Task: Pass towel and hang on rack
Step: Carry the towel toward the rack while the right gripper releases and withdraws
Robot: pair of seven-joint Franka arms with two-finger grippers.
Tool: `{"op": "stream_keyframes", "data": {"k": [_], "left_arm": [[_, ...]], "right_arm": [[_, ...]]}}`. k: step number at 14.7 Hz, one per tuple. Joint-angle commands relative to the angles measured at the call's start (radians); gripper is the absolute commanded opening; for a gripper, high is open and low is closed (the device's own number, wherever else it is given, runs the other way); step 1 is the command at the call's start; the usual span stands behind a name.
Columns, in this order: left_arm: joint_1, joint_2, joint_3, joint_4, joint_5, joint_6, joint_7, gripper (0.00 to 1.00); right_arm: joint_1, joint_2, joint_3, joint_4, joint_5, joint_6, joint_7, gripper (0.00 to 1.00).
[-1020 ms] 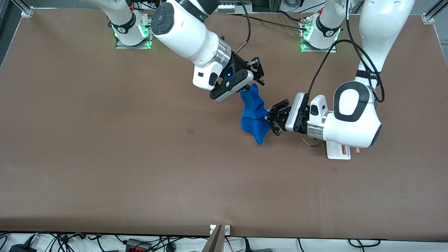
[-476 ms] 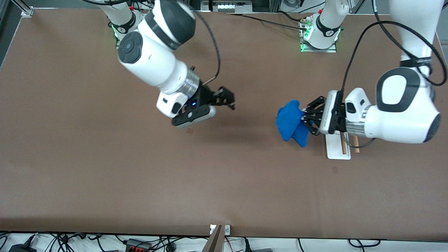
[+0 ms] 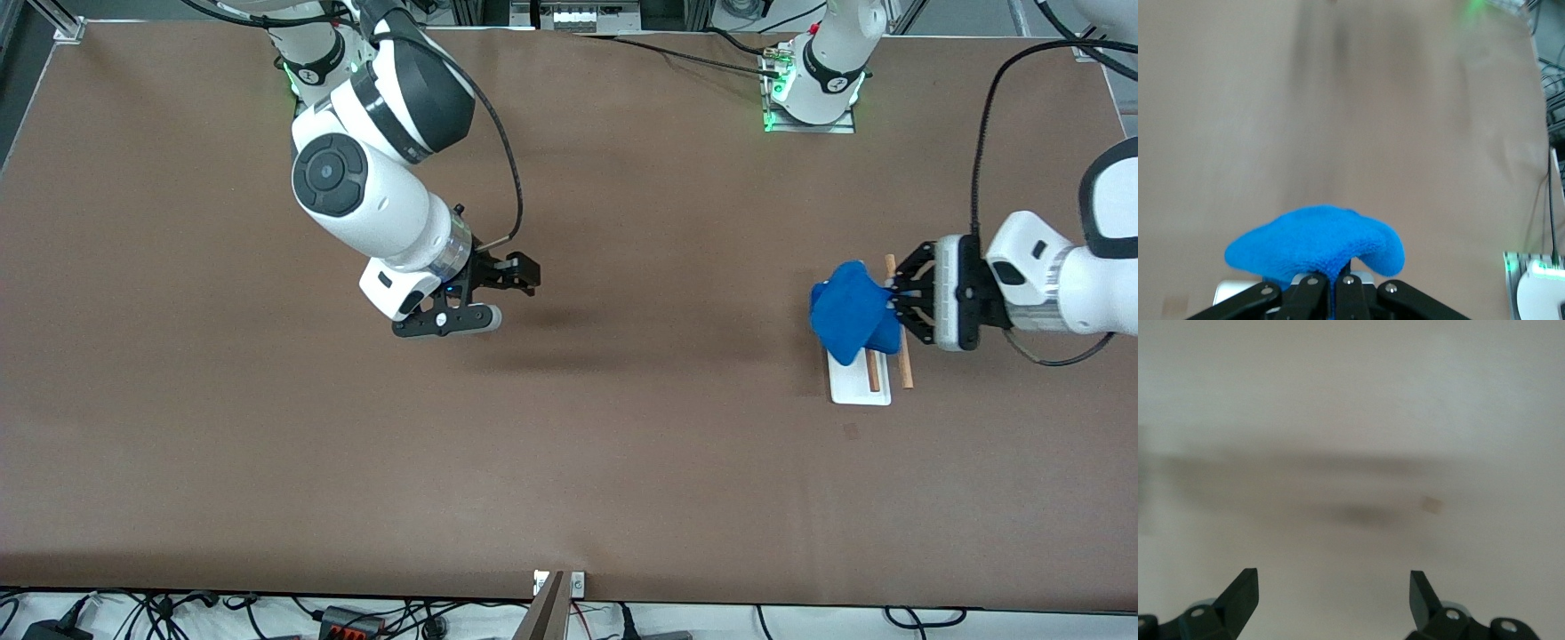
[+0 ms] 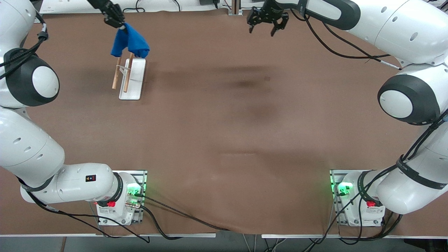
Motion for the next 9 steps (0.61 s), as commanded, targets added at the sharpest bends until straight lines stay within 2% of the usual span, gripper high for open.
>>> {"op": "stream_keyframes", "data": {"k": [1,4,6,9], "left_arm": [[0.055,-0.010,-0.009,0.005,0.062,-0.006,-0.019,0.00],[0.082,0.001,-0.011,0.047,0.129,0.019,-0.005,0.00],[0.082,0.008,-0.011,0.055,0.137,0.036,-0.007,0.00],[0.082,0.013,-0.009,0.053,0.140,0.078,0.001,0.00]], "right_arm": [[0.007,-0.019,-0.056,-0.012,-0.061,-0.086,0.033,1.00],[0.004,-0.052,-0.121,-0.006,-0.112,-0.128,0.014,1.00],[0.004,-0.080,-0.179,-0.006,-0.128,-0.189,0.015,1.00],[0.003,-0.086,-0.224,-0.009,-0.130,-0.314,0.036,1.00]]}}
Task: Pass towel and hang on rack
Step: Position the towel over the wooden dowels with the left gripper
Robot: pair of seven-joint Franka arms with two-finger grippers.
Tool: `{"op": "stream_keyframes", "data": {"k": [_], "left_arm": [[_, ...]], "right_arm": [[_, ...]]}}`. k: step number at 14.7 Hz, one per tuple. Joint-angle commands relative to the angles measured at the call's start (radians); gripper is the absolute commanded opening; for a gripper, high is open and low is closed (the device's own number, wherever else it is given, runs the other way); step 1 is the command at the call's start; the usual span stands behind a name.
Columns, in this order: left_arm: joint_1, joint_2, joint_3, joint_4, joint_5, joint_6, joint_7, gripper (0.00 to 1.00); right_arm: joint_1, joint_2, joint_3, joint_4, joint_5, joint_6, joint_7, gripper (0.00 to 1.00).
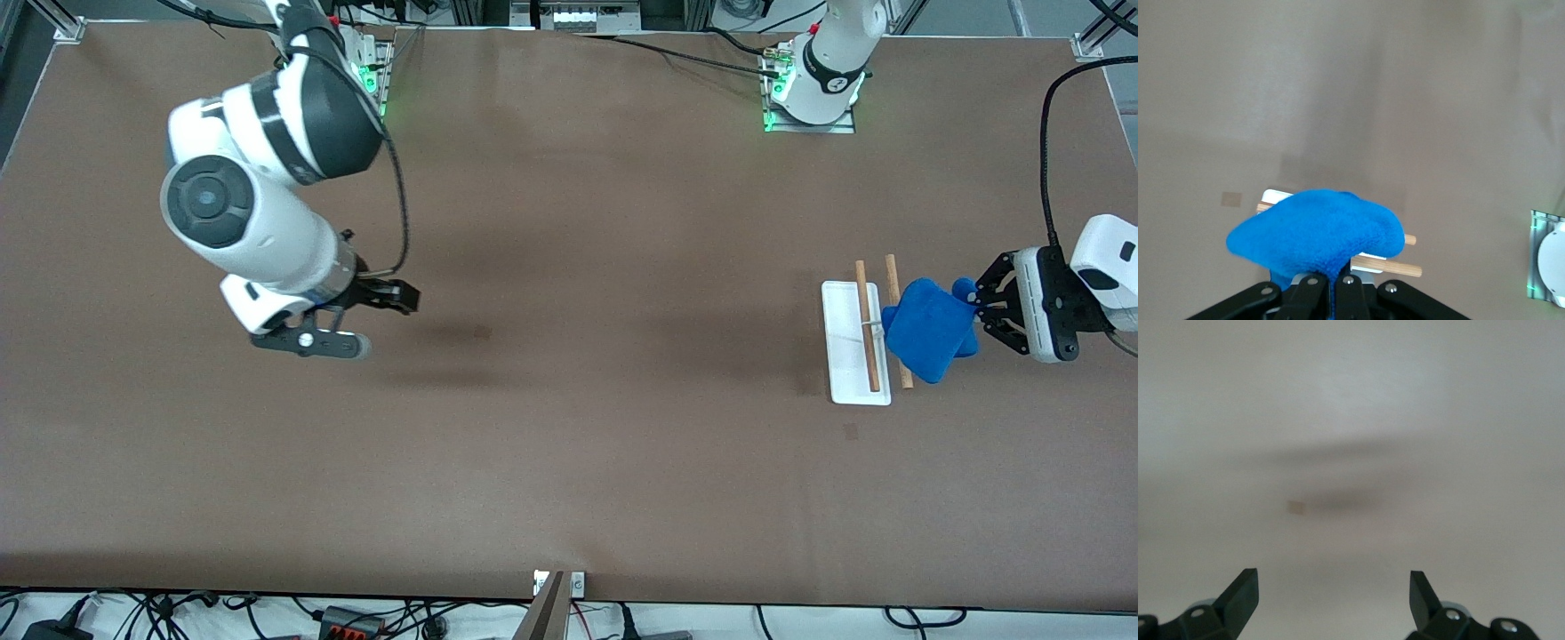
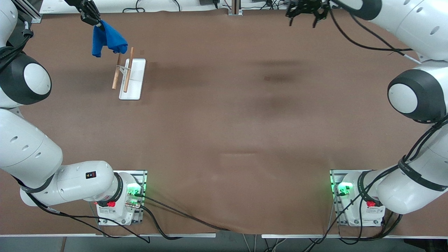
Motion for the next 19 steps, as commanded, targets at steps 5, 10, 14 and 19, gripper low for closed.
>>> {"op": "stream_keyframes", "data": {"k": [5,10,14,19], "left_arm": [[0.023,0.022,-0.006,0.009,0.070,0.104,-0.007,0.00],[0.003,-0.019,-0.028,-0.087,0.207,0.171,-0.244,0.00],[-0.049,-0.077,-0.034,-0.173,0.248,0.158,-0.434,0.00],[-0.032,-0.085,-0.037,-0.174,0.237,0.081,-0.518,0.00]], "right_arm": [[0.013,-0.006,-0.019,-0.013,-0.020,-0.133,0.032,1.00],[-0.060,-0.016,-0.024,-0.007,-0.017,-0.076,0.007,1.00],[-0.143,-0.027,-0.027,-0.007,-0.019,-0.079,-0.178,1.00],[-0.260,-0.033,-0.050,0.029,-0.010,-0.080,-0.359,1.00]]}}
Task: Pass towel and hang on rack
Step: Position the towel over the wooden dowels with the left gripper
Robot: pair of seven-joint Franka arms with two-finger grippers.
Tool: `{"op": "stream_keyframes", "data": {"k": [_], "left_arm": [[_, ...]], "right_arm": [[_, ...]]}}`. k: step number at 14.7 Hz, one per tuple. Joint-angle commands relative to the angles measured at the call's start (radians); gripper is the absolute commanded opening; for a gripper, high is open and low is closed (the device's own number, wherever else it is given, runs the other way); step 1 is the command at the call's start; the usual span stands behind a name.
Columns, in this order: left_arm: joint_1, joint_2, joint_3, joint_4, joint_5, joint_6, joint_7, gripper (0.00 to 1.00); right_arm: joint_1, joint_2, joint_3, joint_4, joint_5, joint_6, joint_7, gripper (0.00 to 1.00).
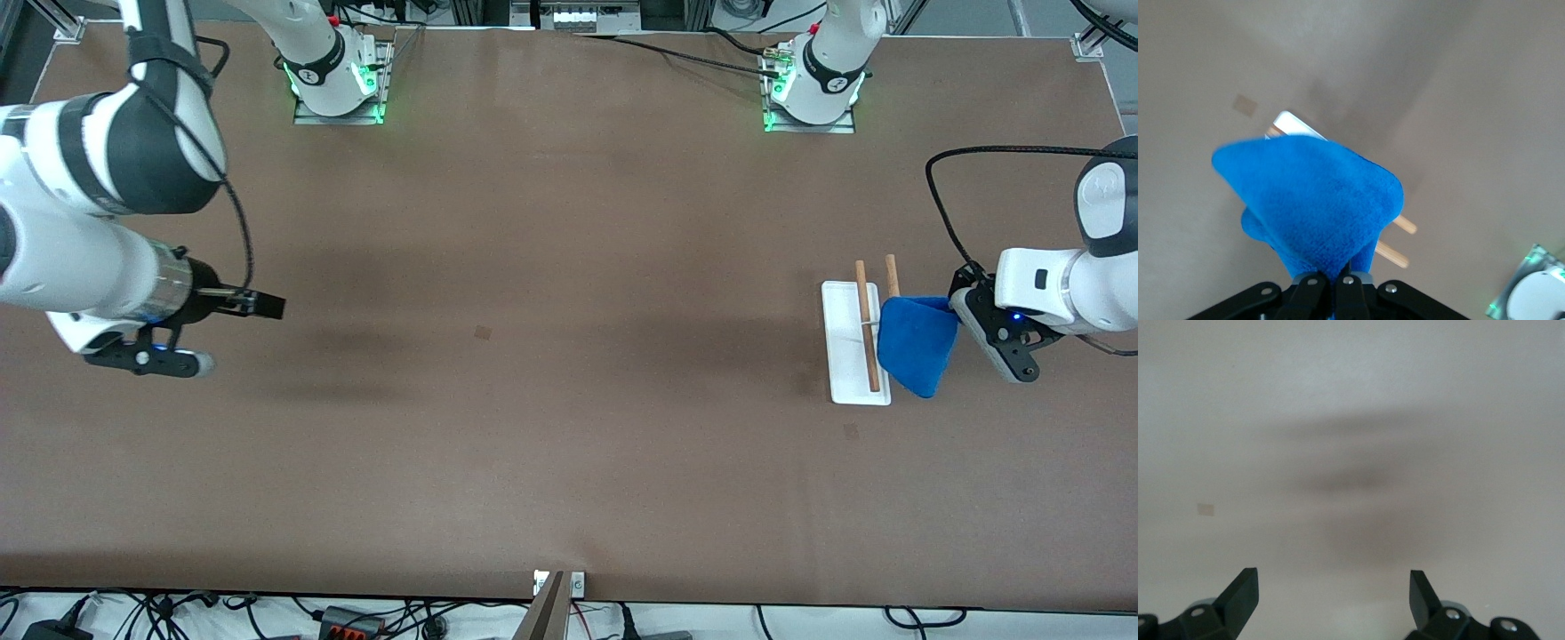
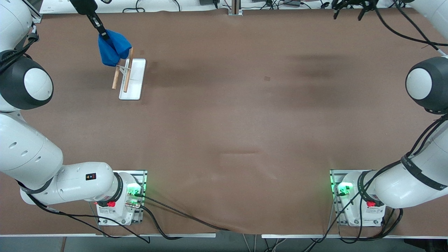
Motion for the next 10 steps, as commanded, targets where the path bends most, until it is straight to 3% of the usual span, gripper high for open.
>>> {"op": "stream_keyframes", "data": {"k": [1,3,6,10], "left_arm": [[0.012,-0.034,-0.006,-0.026,0.032,-0.004,0.001,0.01],[0.000,-0.039,-0.018,-0.026,0.044,0.013,0.018,0.01],[0.000,-0.025,-0.032,-0.031,0.037,0.038,0.028,0.01],[0.012,-0.019,-0.032,-0.017,0.040,0.073,0.145,0.01]], "right_arm": [[-0.068,-0.016,0.005,0.030,-0.002,-0.010,-0.093,1.00],[-0.149,-0.056,0.037,0.047,-0.004,0.001,-0.101,1.00],[-0.327,-0.097,0.213,0.041,-0.065,0.004,-0.156,1.00],[-0.338,-0.203,0.235,-0.077,-0.116,0.050,-0.207,1.00]]}}
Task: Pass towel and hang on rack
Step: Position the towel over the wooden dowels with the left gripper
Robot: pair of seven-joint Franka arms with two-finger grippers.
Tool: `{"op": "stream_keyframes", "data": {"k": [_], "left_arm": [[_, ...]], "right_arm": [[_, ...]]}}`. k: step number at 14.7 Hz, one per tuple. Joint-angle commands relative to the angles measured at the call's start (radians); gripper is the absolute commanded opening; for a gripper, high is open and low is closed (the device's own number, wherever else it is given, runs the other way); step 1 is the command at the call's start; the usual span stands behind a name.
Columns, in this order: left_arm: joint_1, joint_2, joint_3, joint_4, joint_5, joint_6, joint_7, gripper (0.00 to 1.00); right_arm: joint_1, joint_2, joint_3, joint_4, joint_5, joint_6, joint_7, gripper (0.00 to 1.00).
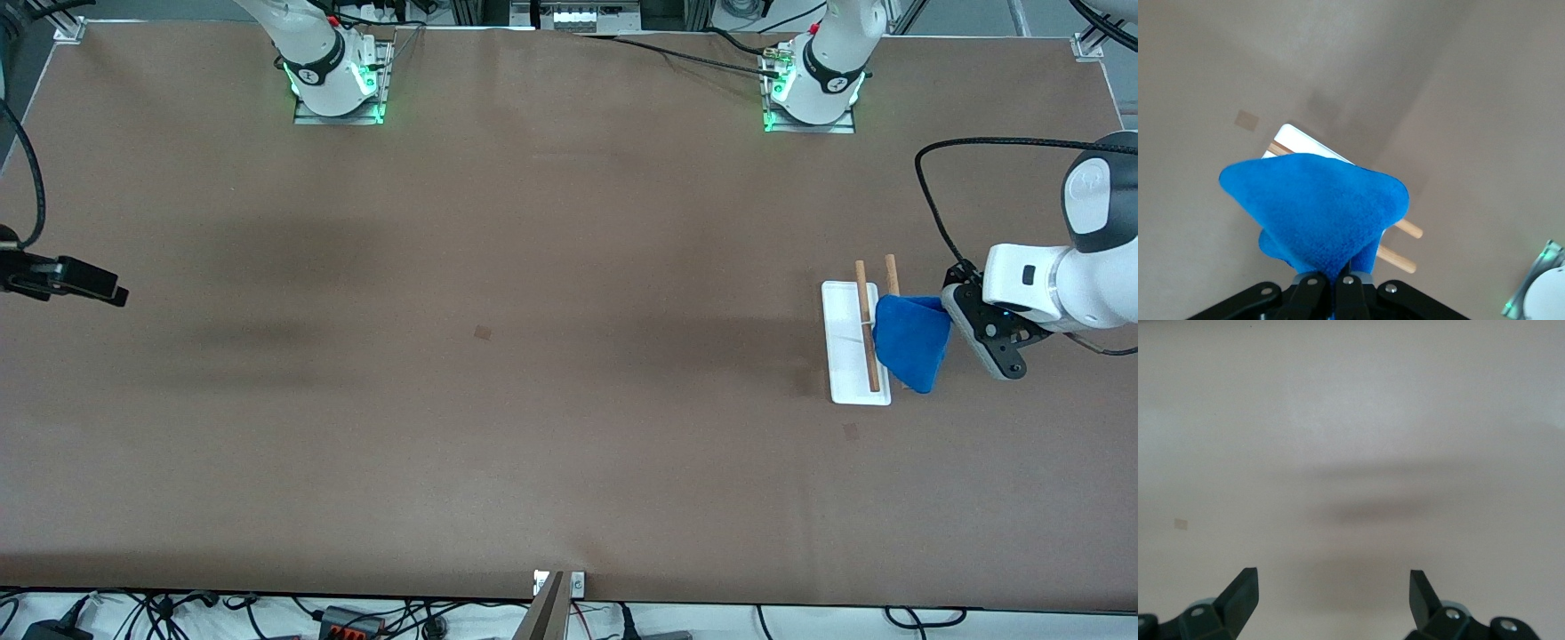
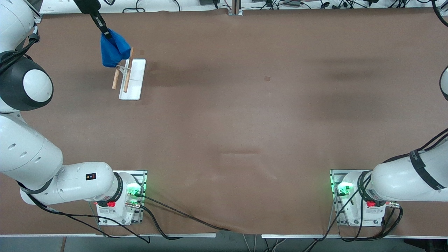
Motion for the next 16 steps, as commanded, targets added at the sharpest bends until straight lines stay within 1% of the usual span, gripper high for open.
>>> {"op": "stream_keyframes", "data": {"k": [1,3,4,6,7,10,11,14,16], "left_arm": [[0.015,-0.015,-0.002,-0.009,0.024,0.019,0.092,0.01],[0.017,-0.013,-0.002,-0.007,0.031,0.039,0.131,0.01],[0.018,-0.013,-0.002,-0.007,0.028,0.048,0.146,0.01],[0.023,-0.013,-0.002,-0.006,0.029,0.050,0.160,0.01],[0.024,-0.012,-0.002,-0.006,0.026,0.052,0.177,0.01],[0.027,0.000,0.009,-0.001,0.017,0.070,0.258,0.01],[0.041,0.000,0.009,0.002,0.018,0.070,0.269,0.01],[0.049,0.002,0.010,0.013,0.021,0.069,0.283,0.01],[0.047,0.003,0.009,0.000,0.026,0.073,0.271,0.01]], "right_arm": [[-0.007,-0.100,0.029,-0.148,-0.037,0.060,-0.015,1.00],[-0.007,-0.131,0.024,-0.196,-0.039,0.090,-0.018,1.00],[0.009,-0.142,0.021,-0.202,-0.040,0.092,-0.018,1.00],[0.085,-0.142,-0.057,-0.204,-0.039,0.095,-0.018,1.00],[0.101,-0.144,-0.071,-0.204,-0.039,0.095,-0.017,1.00],[0.102,-0.159,-0.071,-0.233,-0.040,0.089,-0.018,1.00],[0.104,-0.183,-0.071,-0.272,-0.043,0.098,-0.018,1.00],[0.102,-0.287,-0.069,-0.445,-0.045,0.185,-0.027,1.00],[0.102,-0.340,-0.071,-0.525,-0.045,0.209,-0.029,1.00]]}}
